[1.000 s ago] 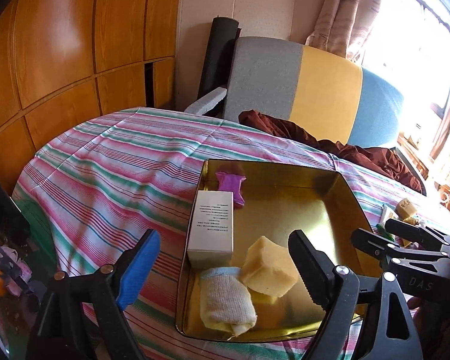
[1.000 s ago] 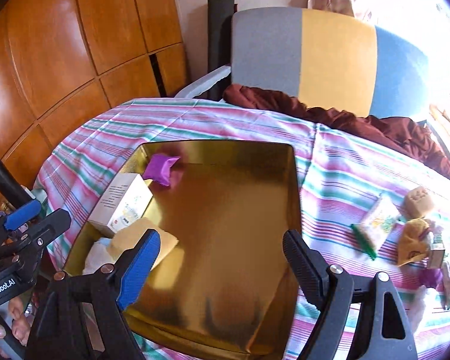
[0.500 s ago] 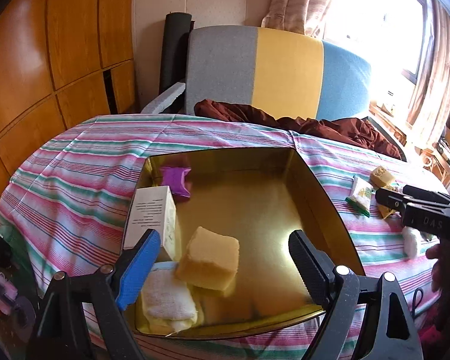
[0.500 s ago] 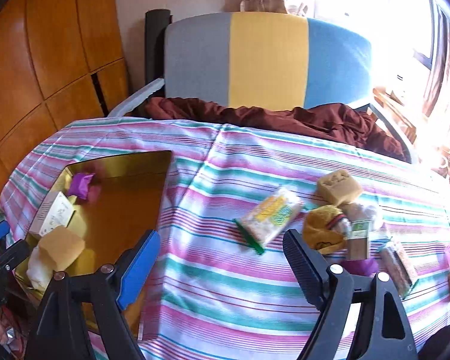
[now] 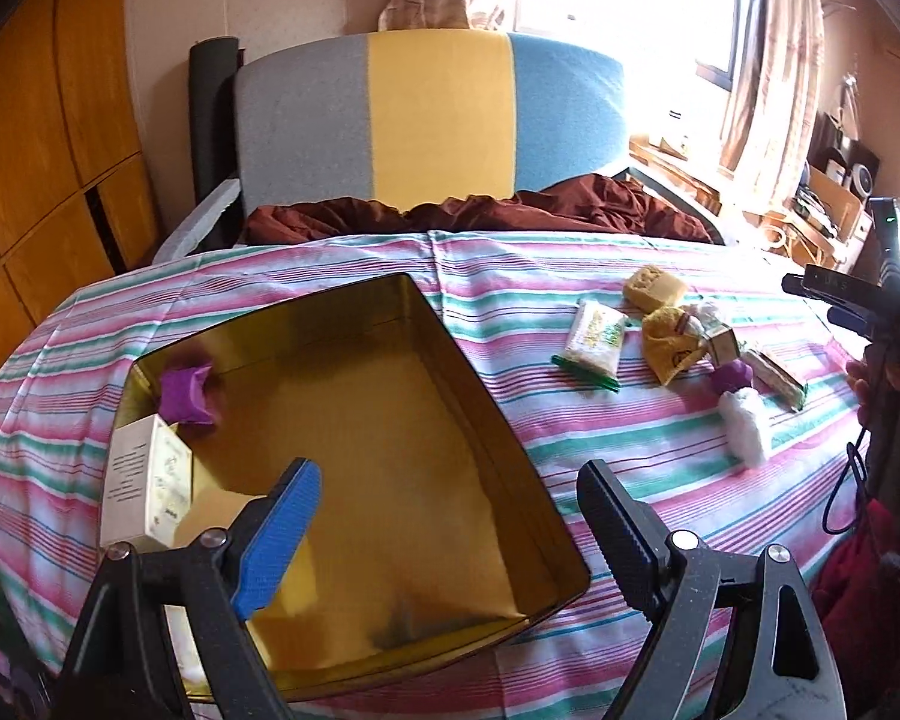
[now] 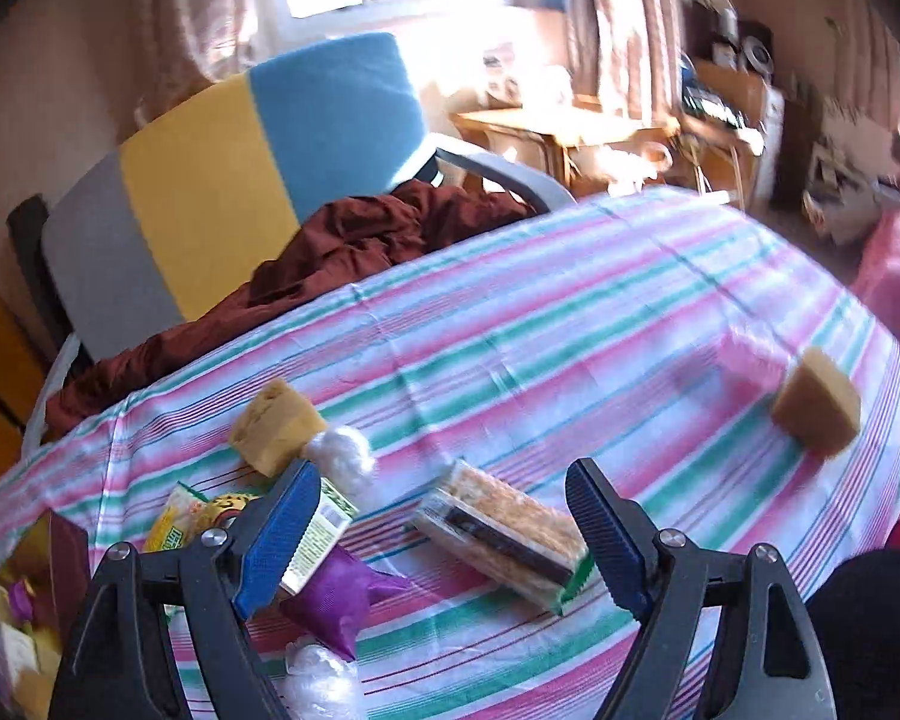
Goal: Organize objects
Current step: 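Move both grippers back toward the remaining items on the table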
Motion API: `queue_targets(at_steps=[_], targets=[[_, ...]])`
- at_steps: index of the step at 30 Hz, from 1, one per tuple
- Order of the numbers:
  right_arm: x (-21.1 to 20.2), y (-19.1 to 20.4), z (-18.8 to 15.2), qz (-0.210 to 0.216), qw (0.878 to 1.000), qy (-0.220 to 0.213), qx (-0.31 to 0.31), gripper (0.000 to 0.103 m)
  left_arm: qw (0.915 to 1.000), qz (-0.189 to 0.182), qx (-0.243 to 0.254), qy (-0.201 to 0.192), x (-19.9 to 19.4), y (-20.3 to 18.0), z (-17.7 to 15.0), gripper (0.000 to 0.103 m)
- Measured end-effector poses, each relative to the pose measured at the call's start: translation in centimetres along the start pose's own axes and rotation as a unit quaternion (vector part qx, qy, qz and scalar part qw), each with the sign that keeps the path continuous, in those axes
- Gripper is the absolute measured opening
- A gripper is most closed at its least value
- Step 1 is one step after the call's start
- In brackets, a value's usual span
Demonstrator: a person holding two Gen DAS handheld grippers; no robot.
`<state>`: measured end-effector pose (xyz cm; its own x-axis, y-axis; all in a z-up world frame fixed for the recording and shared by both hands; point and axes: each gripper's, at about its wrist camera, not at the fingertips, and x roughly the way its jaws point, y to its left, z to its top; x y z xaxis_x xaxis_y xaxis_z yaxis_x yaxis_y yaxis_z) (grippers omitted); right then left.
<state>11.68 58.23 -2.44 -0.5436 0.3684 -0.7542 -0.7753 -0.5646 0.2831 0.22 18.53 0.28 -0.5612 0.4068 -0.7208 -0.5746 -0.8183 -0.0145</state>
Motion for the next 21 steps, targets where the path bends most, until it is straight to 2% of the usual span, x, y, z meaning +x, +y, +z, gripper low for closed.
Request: queue_targets(at_steps=[5,8,11,16,21], targets=[[1.2,-2.4,0.2,0.033,0.996,0.033,0.071,0.086,0.999,-0.024,0.034,0.016,1.9,-3.8,1.0,0.088],[1.0,-2.3,0.1,0.045,0.996,0.03,0.071,0.086,0.9974,-0.039,0.053,0.028,3.5,-6.0,1.9,0.088],[1.1,-1.9,0.1,0.064,0.995,0.034,0.068,0.086,0.9952,-0.071,0.045,0.051,5.3,-7.5,2.9,0.087],[1.5,-1.7,0.0,0.085,0.993,0.046,0.071,0.086,0.9911,-0.096,0.028,0.088,8.5,-9.4,3.9,0.066],[2.0,-1.2,-0.3,0.11,0.989,0.067,0.066,0.086,0.988,-0.099,0.065,0.099,10.7,-11.7,4.4,0.051]])
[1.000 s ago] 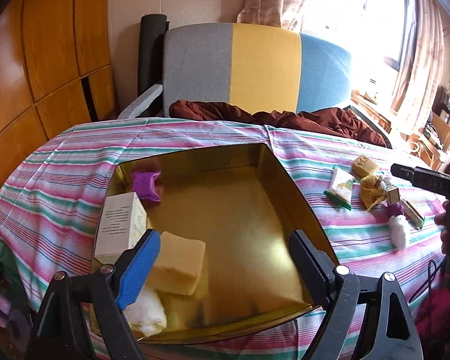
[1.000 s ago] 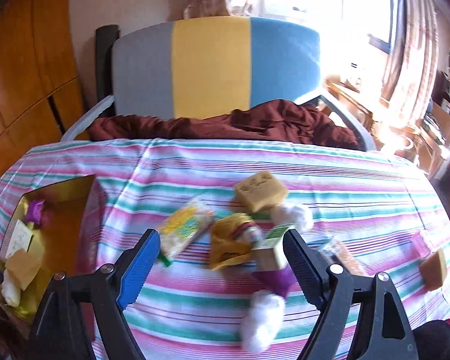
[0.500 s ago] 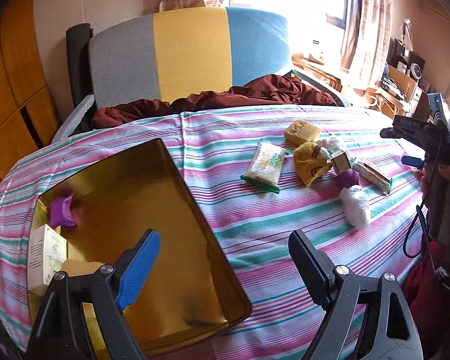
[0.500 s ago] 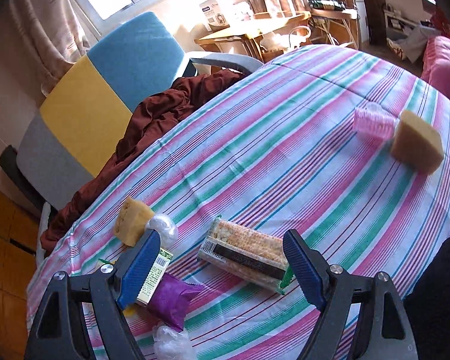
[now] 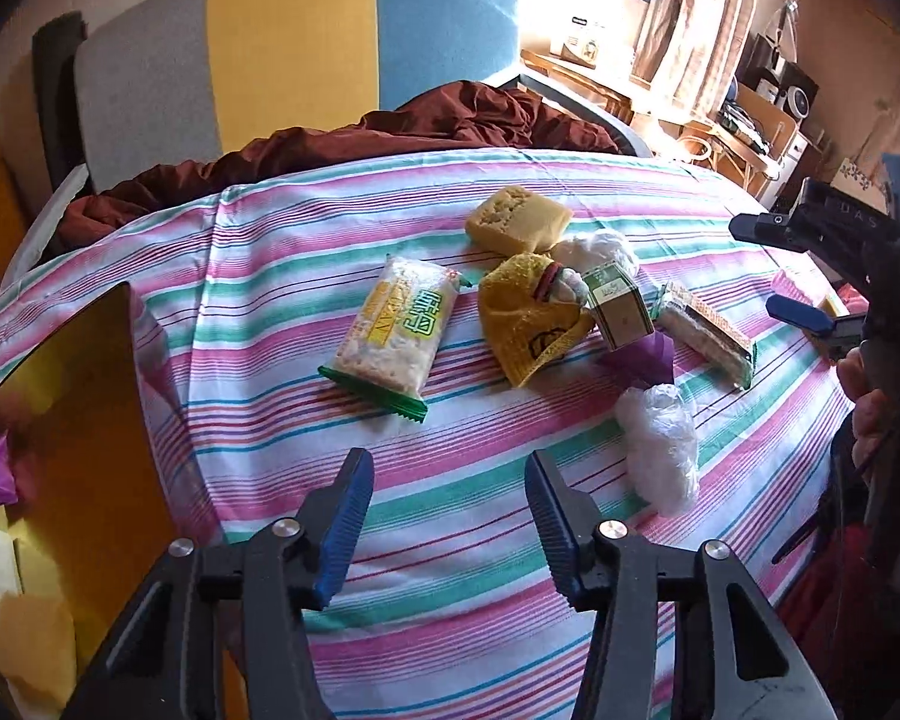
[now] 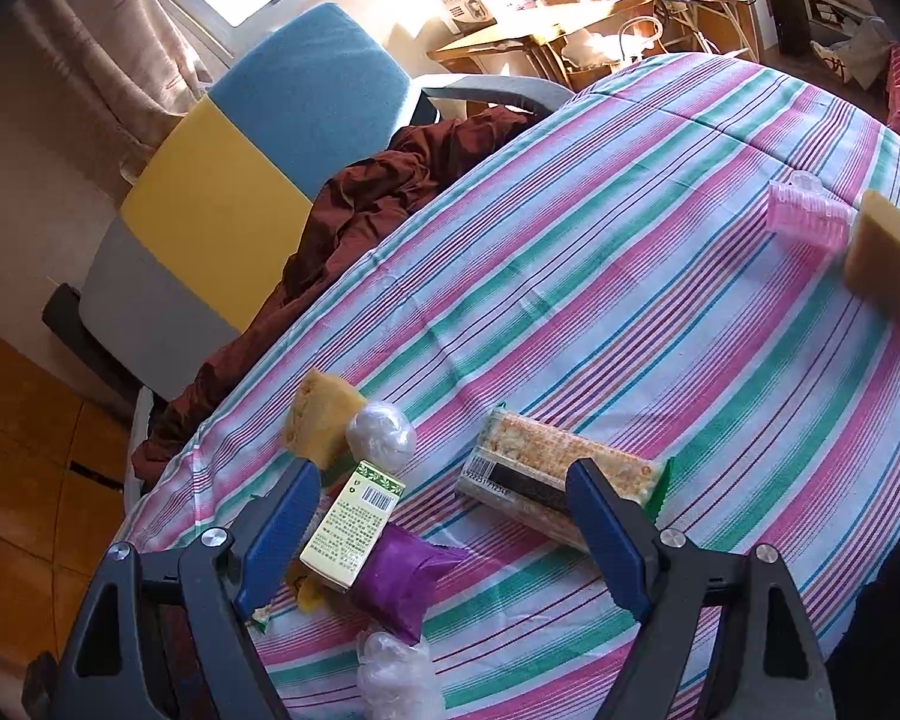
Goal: Organize objects
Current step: 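Move both grippers back toward the remaining items on the table, then grasp the yellow knit toy with the left gripper while the right approaches the cracker packet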
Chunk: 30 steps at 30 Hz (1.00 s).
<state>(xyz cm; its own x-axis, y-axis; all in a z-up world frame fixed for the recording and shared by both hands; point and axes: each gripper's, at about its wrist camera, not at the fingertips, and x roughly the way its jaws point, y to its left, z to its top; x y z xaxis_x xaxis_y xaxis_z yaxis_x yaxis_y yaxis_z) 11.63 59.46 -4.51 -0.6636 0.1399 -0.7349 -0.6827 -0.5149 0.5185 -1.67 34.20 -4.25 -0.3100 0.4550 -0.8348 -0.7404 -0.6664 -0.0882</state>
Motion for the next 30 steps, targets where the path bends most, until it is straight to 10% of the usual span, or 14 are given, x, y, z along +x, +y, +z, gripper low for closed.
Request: queue_targets(at_steps=[8,30], targets=[[0.1,-0.3,0.1,0.024,1.0,0.005,0.017,0.086,0.9985,0.008,0.054,0.007,4.0,-1.8,3.1,0.062],[0.8,-0.3,0.1,0.03,0.999,0.023,0.018,0.086,0.9985,-0.047,-0.022,0.019,11.2,-4.8,8.9,0.063]])
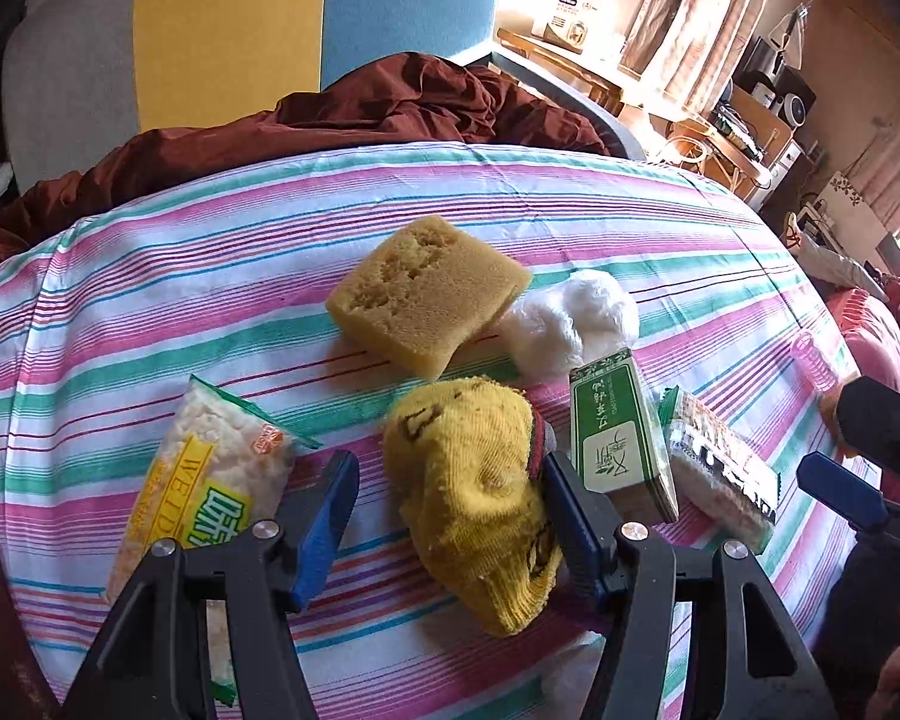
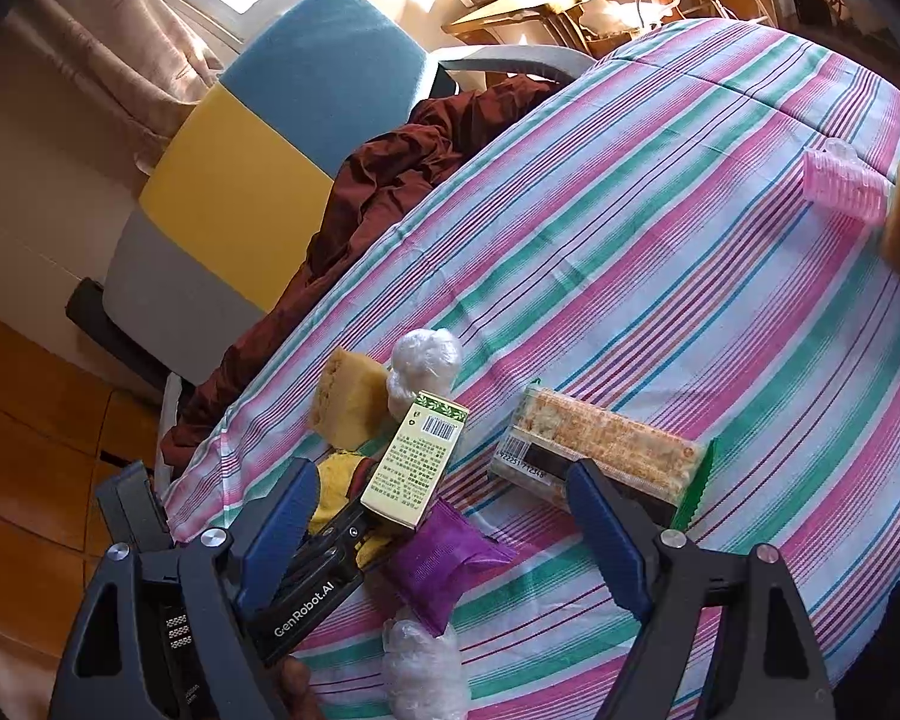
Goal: Organize objects
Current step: 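Grasp the yellow knit toy with the left gripper while the right approaches the cracker packet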
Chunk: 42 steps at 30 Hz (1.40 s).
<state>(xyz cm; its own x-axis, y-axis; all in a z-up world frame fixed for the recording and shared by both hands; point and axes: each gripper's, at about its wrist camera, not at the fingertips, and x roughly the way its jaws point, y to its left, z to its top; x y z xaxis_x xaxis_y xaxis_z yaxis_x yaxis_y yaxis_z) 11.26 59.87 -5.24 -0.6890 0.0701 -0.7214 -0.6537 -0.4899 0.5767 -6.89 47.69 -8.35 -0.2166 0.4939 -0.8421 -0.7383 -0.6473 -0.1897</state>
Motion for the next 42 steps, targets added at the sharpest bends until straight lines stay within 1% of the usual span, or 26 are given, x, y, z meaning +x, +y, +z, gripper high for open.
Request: queue_targets(at_steps=[1,2,4,7,9,13,15,17,20,22,25,26,29,30,32,34,36,39,42], targets=[[-0.1,-0.1,0.0,0.0,1.0,-0.002,0.003,0.086,1.0,-0.002,0.0,0.001,0.1,0.0,-0.2,0.055],[-0.1,-0.3,0.1,0.0,1.0,-0.004,0.007,0.086,0.9999,-0.01,0.001,0.004,0.1,0.0,-0.4,0.049],[-0.1,-0.5,0.2,0.003,1.0,-0.004,0.014,0.086,0.9999,-0.01,0.007,0.0,-0.5,0.0,-1.2,0.042],[-0.2,-0.7,0.2,0.004,1.0,-0.004,0.02,0.086,0.9999,-0.005,0.012,-0.007,-2.1,0.1,-2.8,0.037],[-0.2,-0.7,0.2,0.01,1.0,-0.002,0.022,0.086,0.9998,-0.002,0.013,-0.016,-3.4,0.5,-4.1,0.036],[0.3,-0.5,0.0,0.018,1.0,0.016,0.017,0.086,0.9997,0.004,0.005,-0.022,-5.5,1.4,-7.6,0.036],[0.6,-0.2,-0.2,0.016,1.0,0.024,0.01,0.086,0.9997,0.002,0.001,-0.023,-6.0,1.7,-9.2,0.035],[0.7,0.0,-0.3,0.008,1.0,0.027,0.003,0.086,0.9999,-0.001,0.005,-0.014,-5.8,1.7,-10.1,0.032],[0.7,-0.2,-0.3,0.003,1.0,0.025,0.006,0.086,0.9996,0.007,0.021,-0.015,-5.2,1.2,-10.1,0.031],[0.9,-0.5,-0.3,-0.004,1.0,0.027,0.009,0.086,0.9998,0.007,0.014,-0.009,-4.9,1.2,-9.6,0.031],[1.0,-0.8,-0.3,-0.006,0.999,0.028,0.016,0.086,1.0,-0.002,0.004,-0.005,-4.6,1.7,-9.2,0.031],[0.8,-1.0,-0.1,-0.005,1.0,0.022,0.022,0.086,1.0,-0.008,0.001,-0.004,-4.6,1.9,-9.2,0.031],[-0.6,-2.2,0.5,-0.003,0.998,-0.018,0.053,0.086,0.9997,-0.023,-0.01,-0.003,-4.7,2.4,-9.2,0.032],[-0.8,-2.7,0.6,-0.005,0.998,-0.024,0.065,0.086,0.9995,-0.027,-0.014,-0.004,-4.7,2.5,-9.2,0.032],[-0.9,-3.7,0.8,-0.006,0.996,-0.025,0.09,0.086,0.9994,-0.03,-0.013,-0.008,-4.7,2.5,-9.4,0.032],[-0.7,-4.2,0.9,-0.013,0.995,-0.021,0.101,0.086,0.9994,-0.032,-0.009,-0.013,-4.8,2.5,-9.5,0.032],[-0.3,-4.1,0.9,-0.029,0.995,-0.016,0.096,0.086,0.9992,-0.036,-0.007,-0.017,-4.7,2.6,-9.6,0.032],[0.2,-3.4,0.8,-0.054,0.996,-0.007,0.07,0.086,0.9989,-0.041,-0.008,-0.021,-4.7,2.8,-9.7,0.032],[0.9,-2.3,0.6,-0.099,0.995,0.0,0.028,0.086,0.9988,-0.044,-0.007,-0.022,-4.6,2.9,-9.7,0.032]])
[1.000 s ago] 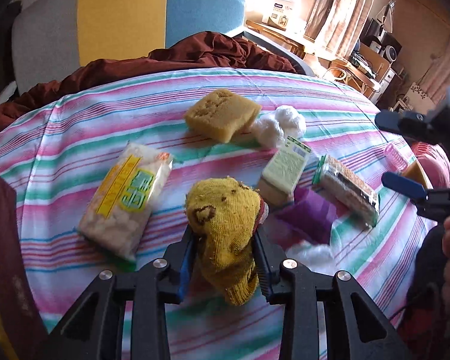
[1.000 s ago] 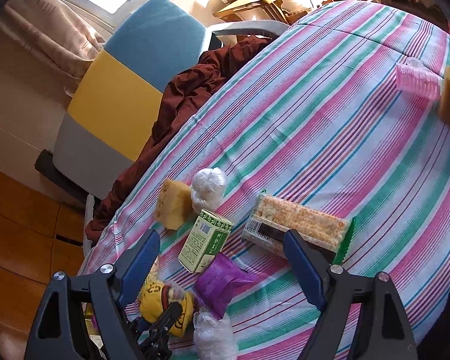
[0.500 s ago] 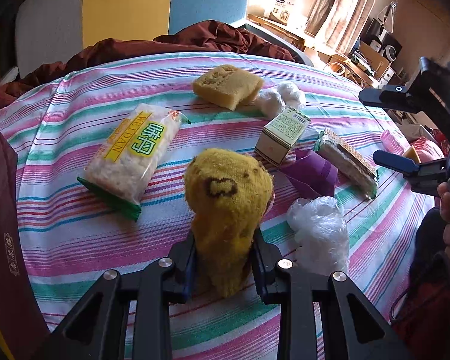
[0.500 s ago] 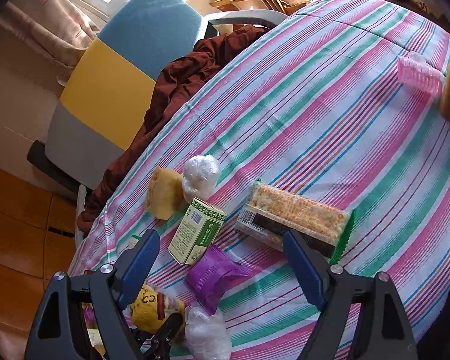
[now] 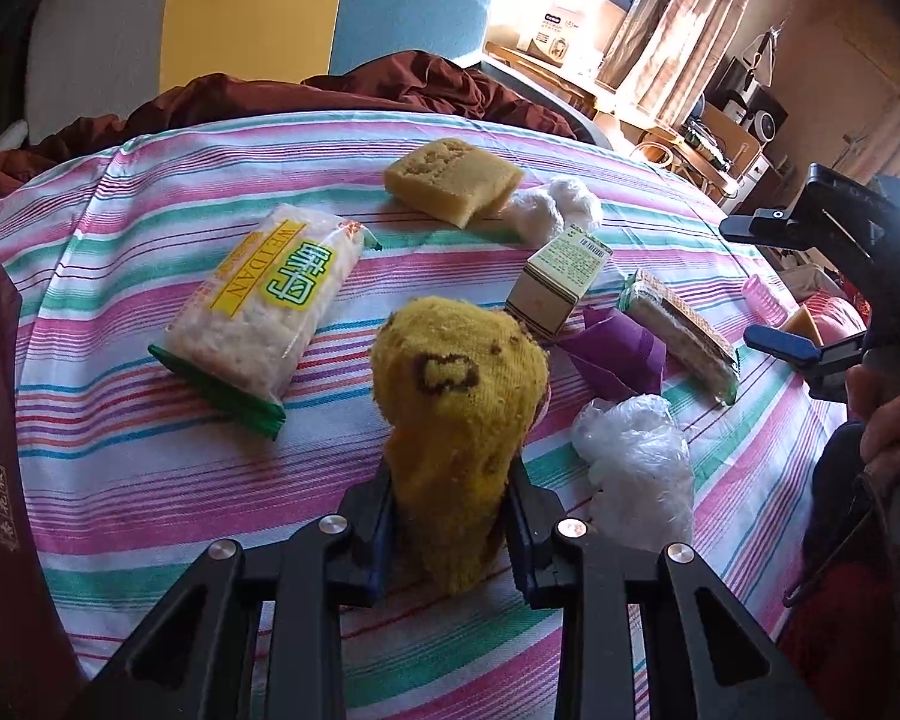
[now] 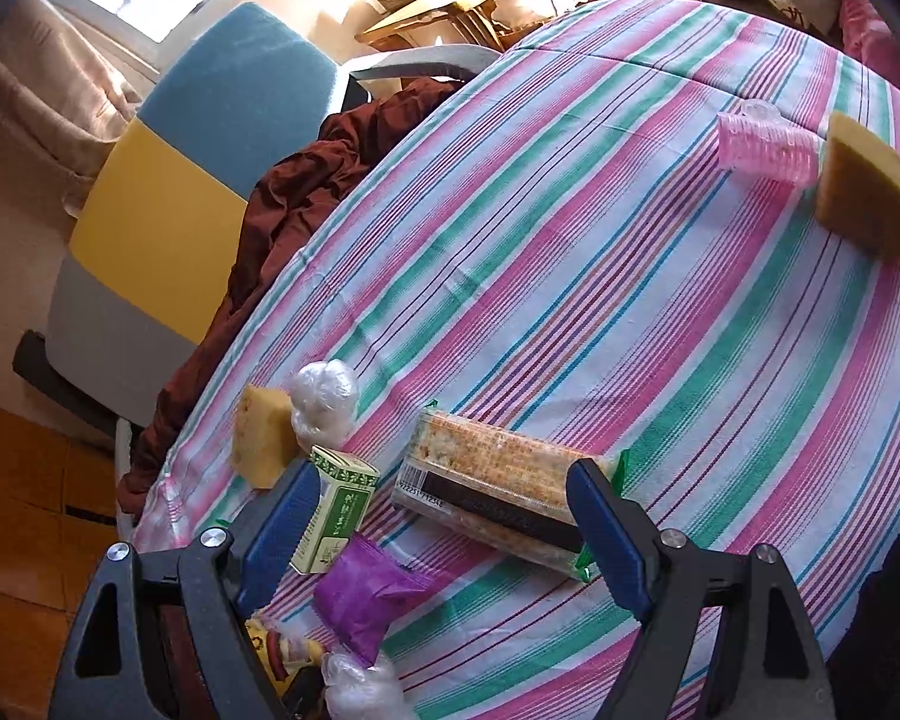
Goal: Organize objects
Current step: 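Grasp the yellow knit toy with the left gripper while the right approaches the cracker packet, then carry the knit toy toward the gold tray while the right gripper grasps the cracker packet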
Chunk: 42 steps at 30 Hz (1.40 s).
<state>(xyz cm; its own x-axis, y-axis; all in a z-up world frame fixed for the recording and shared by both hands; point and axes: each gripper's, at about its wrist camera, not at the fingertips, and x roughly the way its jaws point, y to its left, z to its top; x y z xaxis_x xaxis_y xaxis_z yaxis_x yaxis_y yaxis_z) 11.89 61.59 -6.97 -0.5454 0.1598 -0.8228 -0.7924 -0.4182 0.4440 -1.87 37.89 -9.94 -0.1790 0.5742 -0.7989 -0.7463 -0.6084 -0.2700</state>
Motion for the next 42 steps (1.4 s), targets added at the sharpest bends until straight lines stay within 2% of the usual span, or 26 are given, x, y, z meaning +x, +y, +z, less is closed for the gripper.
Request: queue_targets(at_steps=[4,6,8,11,13,15,17,24,27,35,38,42], targets=[[1.7,2.5,0.5,-0.058,0.993,0.033,-0.098,0.086,1.0,-0.003,0.001,0.003,0.0,0.2,0.0,0.031],[2.5,3.7,0.9,-0.095,0.981,0.048,-0.163,0.086,1.0,-0.007,0.0,0.005,0.0,0.3,0.1,0.031],[3.5,4.3,0.9,-0.107,0.967,0.071,-0.221,0.086,0.9999,-0.011,-0.002,0.007,0.0,0.4,0.1,0.031],[5.0,4.0,0.6,-0.115,0.954,0.11,-0.255,0.086,0.9999,-0.015,-0.006,0.007,-0.1,0.6,0.1,0.031],[6.0,3.4,0.3,-0.119,0.952,0.121,-0.254,0.086,0.9998,-0.015,-0.007,0.006,-0.1,0.6,0.1,0.031],[6.9,2.8,0.3,-0.149,0.948,0.118,-0.254,0.086,0.9998,-0.017,-0.007,0.006,-0.1,0.6,0.1,0.031],[7.3,2.7,0.2,-0.166,0.944,0.112,-0.263,0.094,0.9998,-0.018,-0.007,0.006,-0.1,0.6,0.1,0.031],[7.4,1.5,0.5,-0.155,0.949,0.124,-0.246,0.095,0.9999,-0.014,-0.008,0.004,-0.1,0.5,0.0,0.031],[7.5,0.8,0.7,-0.144,0.953,0.128,-0.234,0.101,0.9997,-0.017,-0.014,0.012,0.0,0.6,0.2,0.031],[7.3,0.3,0.5,-0.152,0.948,0.13,-0.248,0.103,0.9998,-0.007,-0.013,0.011,0.1,0.3,0.2,0.031],[6.9,0.0,0.5,-0.151,0.949,0.123,-0.248,0.098,0.9999,-0.001,-0.006,0.013,0.1,0.1,0.3,0.028],[6.1,-0.4,0.8,-0.145,0.953,0.109,-0.244,0.074,0.9997,0.009,-0.013,0.016,-0.5,0.2,0.3,0.022]])
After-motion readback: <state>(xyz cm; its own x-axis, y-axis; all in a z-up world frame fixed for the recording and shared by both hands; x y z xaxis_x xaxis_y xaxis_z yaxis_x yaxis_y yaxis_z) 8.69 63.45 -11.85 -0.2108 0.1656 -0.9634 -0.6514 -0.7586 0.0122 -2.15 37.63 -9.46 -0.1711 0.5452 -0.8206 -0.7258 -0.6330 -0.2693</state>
